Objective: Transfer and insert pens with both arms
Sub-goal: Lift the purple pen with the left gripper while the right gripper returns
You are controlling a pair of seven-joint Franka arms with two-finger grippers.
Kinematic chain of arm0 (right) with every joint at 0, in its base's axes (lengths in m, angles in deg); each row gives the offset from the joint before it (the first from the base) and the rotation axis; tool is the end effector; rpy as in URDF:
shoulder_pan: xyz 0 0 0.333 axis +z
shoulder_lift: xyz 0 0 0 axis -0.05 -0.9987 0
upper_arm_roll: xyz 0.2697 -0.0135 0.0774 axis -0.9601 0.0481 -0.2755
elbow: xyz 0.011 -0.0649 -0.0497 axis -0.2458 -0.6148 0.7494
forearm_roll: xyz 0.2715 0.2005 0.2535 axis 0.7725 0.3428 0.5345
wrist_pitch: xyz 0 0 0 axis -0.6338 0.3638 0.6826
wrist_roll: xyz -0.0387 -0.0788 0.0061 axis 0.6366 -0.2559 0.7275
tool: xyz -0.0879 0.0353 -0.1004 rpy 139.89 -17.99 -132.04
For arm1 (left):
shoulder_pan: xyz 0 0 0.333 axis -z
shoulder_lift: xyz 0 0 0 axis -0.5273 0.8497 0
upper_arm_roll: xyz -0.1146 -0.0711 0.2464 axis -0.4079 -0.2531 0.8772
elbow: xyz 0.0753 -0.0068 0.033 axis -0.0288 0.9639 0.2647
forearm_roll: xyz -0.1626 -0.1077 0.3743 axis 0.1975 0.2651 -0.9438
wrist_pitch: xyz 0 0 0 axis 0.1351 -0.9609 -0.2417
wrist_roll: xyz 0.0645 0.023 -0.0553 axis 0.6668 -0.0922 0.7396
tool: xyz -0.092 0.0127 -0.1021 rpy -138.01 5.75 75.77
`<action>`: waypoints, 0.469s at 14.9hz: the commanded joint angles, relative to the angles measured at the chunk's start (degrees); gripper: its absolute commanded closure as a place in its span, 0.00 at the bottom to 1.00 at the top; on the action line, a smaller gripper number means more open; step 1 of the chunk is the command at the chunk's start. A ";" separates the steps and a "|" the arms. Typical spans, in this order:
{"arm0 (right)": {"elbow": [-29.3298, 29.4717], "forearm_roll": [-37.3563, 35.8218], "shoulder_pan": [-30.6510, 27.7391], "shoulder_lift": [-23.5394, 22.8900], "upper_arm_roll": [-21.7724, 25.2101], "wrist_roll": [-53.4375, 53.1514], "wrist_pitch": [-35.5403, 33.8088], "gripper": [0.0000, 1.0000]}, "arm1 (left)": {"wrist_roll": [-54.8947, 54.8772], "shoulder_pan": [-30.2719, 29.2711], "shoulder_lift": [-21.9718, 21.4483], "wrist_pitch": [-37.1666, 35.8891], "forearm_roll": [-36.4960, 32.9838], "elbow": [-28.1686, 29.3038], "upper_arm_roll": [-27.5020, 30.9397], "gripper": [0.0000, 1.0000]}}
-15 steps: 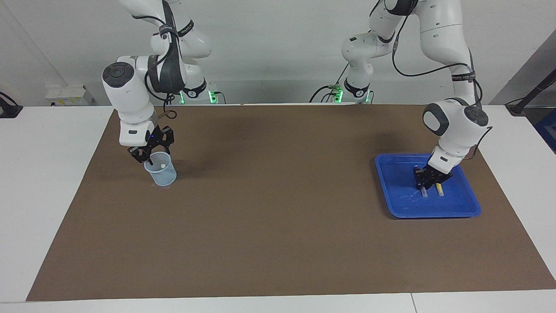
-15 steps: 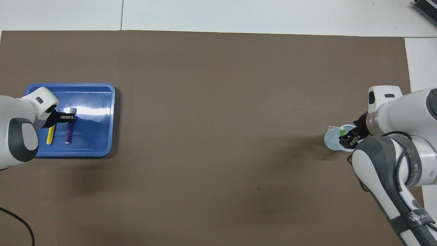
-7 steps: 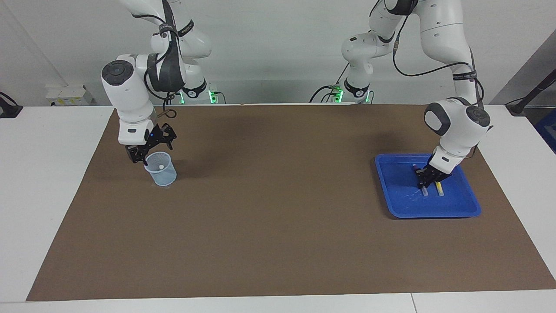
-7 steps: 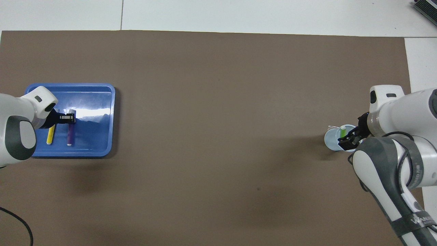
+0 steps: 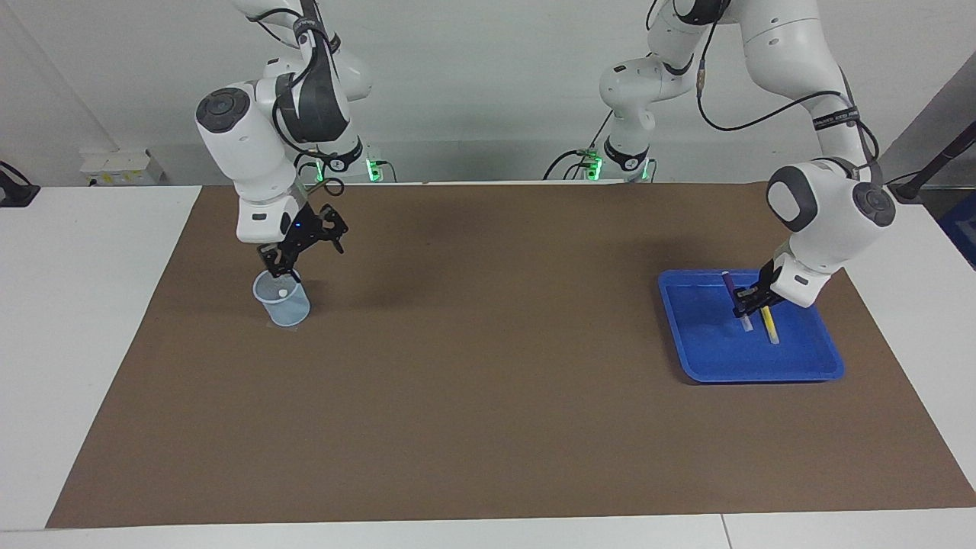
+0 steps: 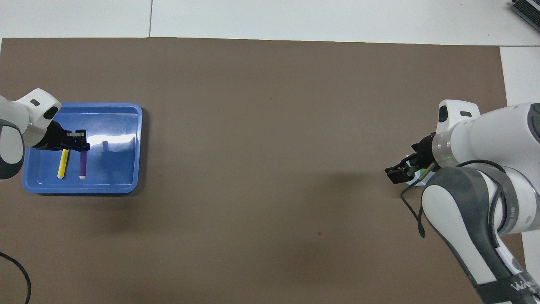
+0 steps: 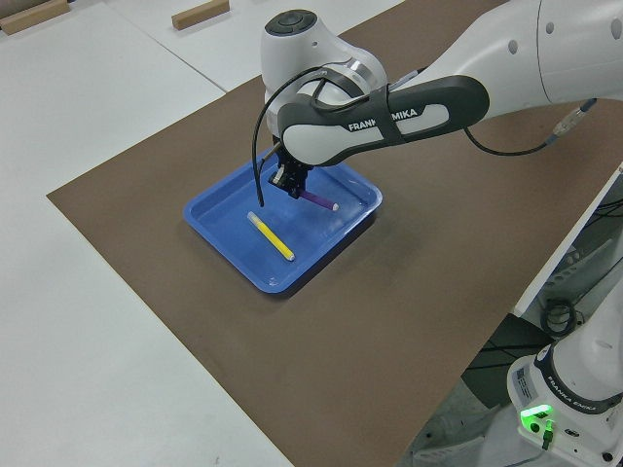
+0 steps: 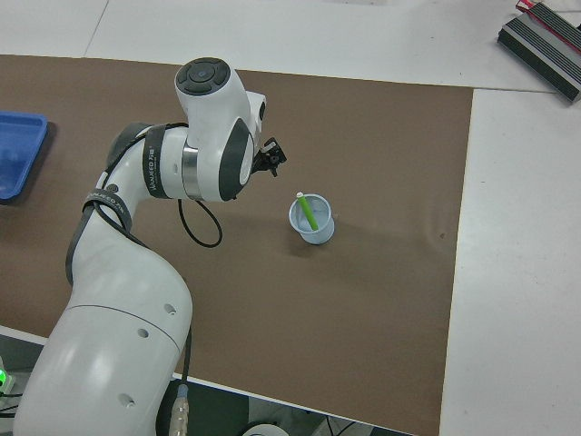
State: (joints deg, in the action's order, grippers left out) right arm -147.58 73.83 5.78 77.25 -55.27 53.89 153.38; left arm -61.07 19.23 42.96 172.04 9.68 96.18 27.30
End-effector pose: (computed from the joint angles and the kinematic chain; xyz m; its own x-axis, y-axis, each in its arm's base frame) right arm 0.5607 0.0840 0.3815 0.8139 0.5739 0.0908 0.5810 -0.8039 -0.1269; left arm 0.6135 0.0649 0.2838 0.9880 0.1291 -0.0843 0.1357 -0.9877 0.0779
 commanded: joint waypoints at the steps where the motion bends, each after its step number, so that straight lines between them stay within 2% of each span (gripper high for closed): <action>1: 1.08 5.64 2.61 0.62 -0.17 -8.48 -1.41 0.00 | 9.16 2.21 -1.78 -8.01 0.16 -3.57 0.10 1.00; 2: 1.34 5.91 3.93 0.71 -0.17 -11.82 -1.32 0.00 | 12.77 2.74 -2.14 -10.91 1.38 -4.89 -0.25 1.00; 4: 1.87 11.85 5.87 0.71 -0.35 -17.10 -1.15 0.00 | 19.97 3.62 -3.54 -15.05 6.90 -7.18 -0.25 1.00; 7: 1.87 18.20 8.86 0.71 -0.44 -27.46 0.09 0.00 | 31.84 4.15 -6.17 -17.61 13.85 -7.54 -0.60 1.00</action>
State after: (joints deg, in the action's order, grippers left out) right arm -145.68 88.70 13.48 77.32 -55.70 32.48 153.33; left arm -36.03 22.80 38.77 156.87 20.07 88.65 26.33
